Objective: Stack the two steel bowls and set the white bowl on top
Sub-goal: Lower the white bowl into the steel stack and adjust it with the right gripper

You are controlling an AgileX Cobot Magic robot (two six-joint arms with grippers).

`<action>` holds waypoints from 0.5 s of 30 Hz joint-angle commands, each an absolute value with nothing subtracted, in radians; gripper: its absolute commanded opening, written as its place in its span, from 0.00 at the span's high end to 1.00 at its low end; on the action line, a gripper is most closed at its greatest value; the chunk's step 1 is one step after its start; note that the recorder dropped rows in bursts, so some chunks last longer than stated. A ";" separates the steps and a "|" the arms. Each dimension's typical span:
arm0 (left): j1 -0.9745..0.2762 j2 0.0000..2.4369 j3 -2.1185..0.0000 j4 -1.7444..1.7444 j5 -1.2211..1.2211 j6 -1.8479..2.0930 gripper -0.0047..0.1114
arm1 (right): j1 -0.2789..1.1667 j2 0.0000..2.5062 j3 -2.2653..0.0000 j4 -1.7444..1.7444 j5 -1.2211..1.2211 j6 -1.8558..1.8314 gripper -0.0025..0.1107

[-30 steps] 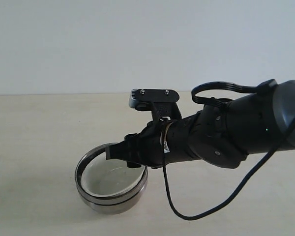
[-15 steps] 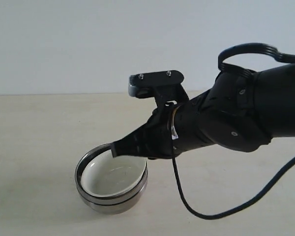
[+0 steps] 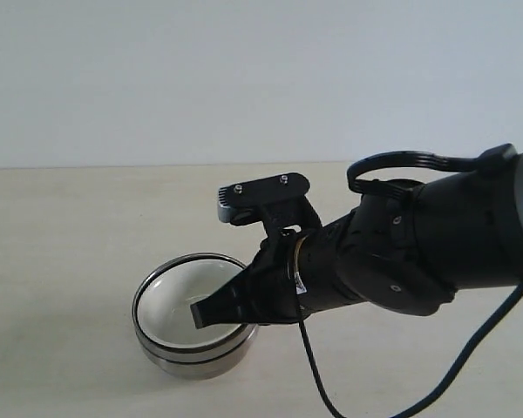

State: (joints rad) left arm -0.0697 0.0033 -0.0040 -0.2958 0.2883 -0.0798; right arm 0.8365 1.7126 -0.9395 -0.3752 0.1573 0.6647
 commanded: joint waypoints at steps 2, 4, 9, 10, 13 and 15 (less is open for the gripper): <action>-0.067 0.000 0.000 -0.299 0.285 -0.078 0.68 | 0.837 1.716 -0.936 -0.377 0.181 0.666 0.98; -0.067 0.000 0.000 -0.299 0.285 -0.078 0.68 | 0.837 1.729 -0.936 -0.377 0.183 0.671 0.98; -0.067 0.000 0.000 -0.299 0.285 -0.078 0.68 | 0.837 1.733 -0.936 -0.377 0.174 0.671 0.98; -0.067 0.000 0.000 -0.299 0.285 -0.078 0.68 | 0.837 1.728 -0.936 -0.377 0.166 0.671 0.98; -0.067 0.000 0.000 -0.299 0.285 -0.078 0.68 | 0.837 1.707 -0.936 -0.377 0.137 0.671 0.98; -0.067 0.000 0.000 -0.299 0.285 -0.078 0.68 | 0.837 1.696 -0.939 -0.377 0.132 0.671 0.98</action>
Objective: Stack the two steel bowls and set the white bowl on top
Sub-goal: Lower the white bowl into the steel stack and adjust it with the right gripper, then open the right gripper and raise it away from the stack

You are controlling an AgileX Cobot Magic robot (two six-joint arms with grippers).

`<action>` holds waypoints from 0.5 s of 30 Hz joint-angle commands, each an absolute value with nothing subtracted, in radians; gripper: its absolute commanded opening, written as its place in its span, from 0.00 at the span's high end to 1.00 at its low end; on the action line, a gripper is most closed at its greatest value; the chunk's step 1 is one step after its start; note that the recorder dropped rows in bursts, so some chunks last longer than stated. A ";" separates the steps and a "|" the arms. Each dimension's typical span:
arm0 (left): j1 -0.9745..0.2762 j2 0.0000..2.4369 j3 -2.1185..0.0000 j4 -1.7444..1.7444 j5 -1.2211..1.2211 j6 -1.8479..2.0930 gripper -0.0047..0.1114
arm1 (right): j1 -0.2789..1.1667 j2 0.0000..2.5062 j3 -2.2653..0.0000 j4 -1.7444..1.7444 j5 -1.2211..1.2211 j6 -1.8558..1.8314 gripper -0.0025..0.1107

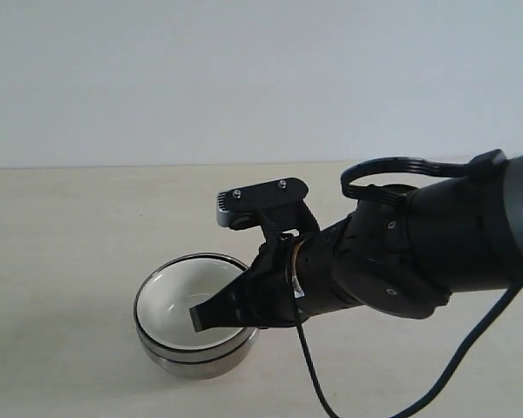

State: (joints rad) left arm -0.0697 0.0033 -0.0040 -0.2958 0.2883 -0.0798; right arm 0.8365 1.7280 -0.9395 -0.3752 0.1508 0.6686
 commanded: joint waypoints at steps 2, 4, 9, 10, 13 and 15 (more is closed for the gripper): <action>-0.067 0.000 0.000 -0.299 0.285 -0.078 0.68 | 0.837 1.685 -0.941 -0.377 0.132 0.671 0.98; -0.067 0.000 0.000 -0.299 0.285 -0.078 0.68 | 0.837 1.674 -0.941 -0.375 0.123 0.671 0.98; -0.067 0.000 0.000 -0.299 0.285 -0.078 0.68 | 0.882 1.670 -0.941 -0.360 0.115 0.682 0.98; -0.067 0.000 0.000 -0.299 0.285 -0.078 0.68 | 0.901 1.670 -0.941 -0.360 0.106 0.680 0.98; -0.067 0.000 0.000 -0.299 0.285 -0.078 0.68 | 0.958 1.674 -0.941 -0.360 0.039 0.671 0.98; -0.067 0.000 0.000 -0.299 0.285 -0.078 0.68 | 0.969 1.695 -0.941 -0.360 -0.022 0.671 0.98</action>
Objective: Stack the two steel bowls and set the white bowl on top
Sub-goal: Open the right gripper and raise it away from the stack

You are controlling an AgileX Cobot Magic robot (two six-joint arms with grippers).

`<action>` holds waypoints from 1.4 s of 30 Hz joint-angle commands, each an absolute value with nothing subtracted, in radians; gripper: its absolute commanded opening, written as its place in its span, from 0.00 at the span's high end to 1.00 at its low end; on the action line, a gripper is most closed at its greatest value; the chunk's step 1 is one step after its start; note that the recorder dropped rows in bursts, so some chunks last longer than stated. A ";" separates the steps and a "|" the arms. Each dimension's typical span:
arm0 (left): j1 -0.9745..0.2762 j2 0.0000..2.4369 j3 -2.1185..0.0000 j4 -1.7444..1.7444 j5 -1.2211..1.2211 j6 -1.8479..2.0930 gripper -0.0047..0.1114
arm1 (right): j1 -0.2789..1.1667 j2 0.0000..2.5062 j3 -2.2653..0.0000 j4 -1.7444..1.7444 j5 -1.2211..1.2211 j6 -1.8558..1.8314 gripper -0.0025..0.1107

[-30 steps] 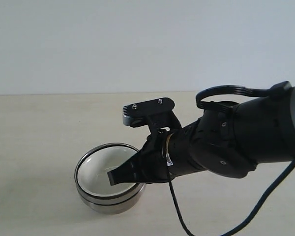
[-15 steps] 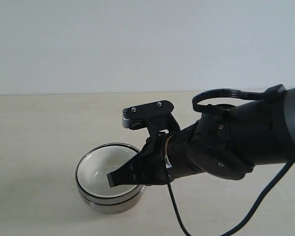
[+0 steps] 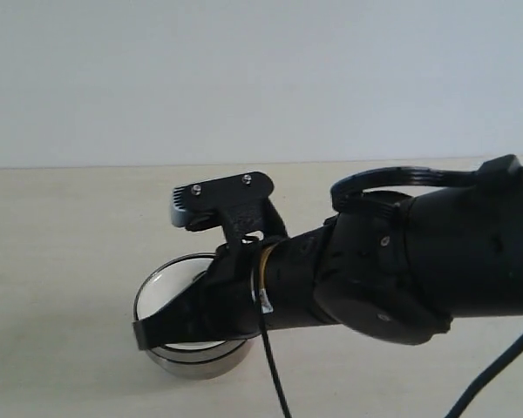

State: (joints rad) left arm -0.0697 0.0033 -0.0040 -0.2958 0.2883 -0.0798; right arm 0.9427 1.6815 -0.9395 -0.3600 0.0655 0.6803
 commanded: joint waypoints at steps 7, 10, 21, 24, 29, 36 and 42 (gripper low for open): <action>-0.067 0.000 0.000 -0.299 0.285 -0.078 0.68 | 0.963 1.816 -0.941 -0.347 -0.163 0.692 0.98; -0.067 0.000 0.000 -0.299 0.285 -0.078 0.68 | 0.957 1.835 -0.941 -0.347 -0.141 0.692 0.98; -0.067 0.000 0.000 -0.299 0.285 -0.078 0.68 | 0.957 1.794 -0.969 -0.347 -0.141 0.693 0.98; -0.067 0.000 0.000 -0.299 0.285 -0.078 0.68 | 0.957 1.751 -0.969 -0.349 -0.106 0.676 0.98; -0.067 0.000 0.000 -0.299 0.285 -0.078 0.68 | 0.957 1.632 -0.969 -0.349 0.030 0.622 0.98; -0.067 0.000 0.000 -0.299 0.285 -0.078 0.68 | 0.957 1.362 -0.969 -0.355 0.309 0.534 0.98; -0.067 0.000 0.000 -0.299 0.285 -0.078 0.68 | 0.957 1.085 -0.942 -0.441 0.448 0.533 0.98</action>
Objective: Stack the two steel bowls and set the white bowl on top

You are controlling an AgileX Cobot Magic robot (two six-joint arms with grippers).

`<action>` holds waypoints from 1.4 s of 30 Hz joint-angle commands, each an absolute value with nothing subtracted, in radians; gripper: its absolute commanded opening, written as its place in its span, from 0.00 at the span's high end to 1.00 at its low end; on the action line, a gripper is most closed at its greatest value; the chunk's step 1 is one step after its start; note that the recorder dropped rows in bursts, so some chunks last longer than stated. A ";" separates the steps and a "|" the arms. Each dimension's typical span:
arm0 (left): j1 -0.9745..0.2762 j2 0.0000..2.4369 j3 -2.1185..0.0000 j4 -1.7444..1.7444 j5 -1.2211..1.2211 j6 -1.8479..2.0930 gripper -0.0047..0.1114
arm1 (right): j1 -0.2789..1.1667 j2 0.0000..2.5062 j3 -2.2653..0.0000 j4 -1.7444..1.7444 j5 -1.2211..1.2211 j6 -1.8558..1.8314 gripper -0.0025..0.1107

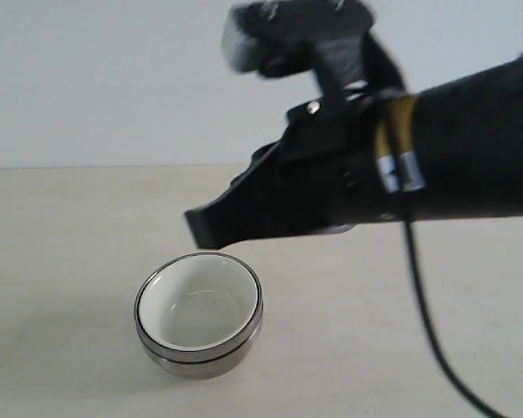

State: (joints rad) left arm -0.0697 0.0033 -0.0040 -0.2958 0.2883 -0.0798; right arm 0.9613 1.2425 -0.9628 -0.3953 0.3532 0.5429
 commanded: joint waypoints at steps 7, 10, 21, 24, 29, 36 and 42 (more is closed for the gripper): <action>-0.067 0.000 0.000 -0.299 0.285 -0.078 0.68 | 0.957 0.723 -0.885 -0.488 0.557 0.533 0.98; -0.067 0.000 0.000 -0.299 0.285 -0.078 0.68 | 0.957 0.568 -0.854 -0.500 0.564 0.533 0.98; -0.067 0.000 0.000 -0.299 0.285 -0.078 0.68 | 0.957 0.119 -0.827 -0.504 0.682 0.546 0.98; -0.067 0.000 0.000 -0.299 0.285 -0.078 0.68 | 0.957 0.040 -0.827 -0.485 0.686 0.581 0.98; -0.067 0.000 0.000 -0.299 0.285 -0.078 0.68 | 0.888 0.000 -0.829 -0.435 0.702 0.562 0.98; -0.067 0.000 0.000 -0.299 0.285 -0.078 0.68 | 0.596 0.000 -0.829 -0.180 0.626 0.315 0.98; -0.067 0.000 0.000 -0.299 0.285 -0.078 0.68 | 0.242 0.000 -0.827 0.029 0.613 0.067 0.98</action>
State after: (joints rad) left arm -0.0697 0.0033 -0.0040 -0.2958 0.2883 -0.0798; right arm 0.3812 0.0018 -0.8272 -0.0502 0.6253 0.1731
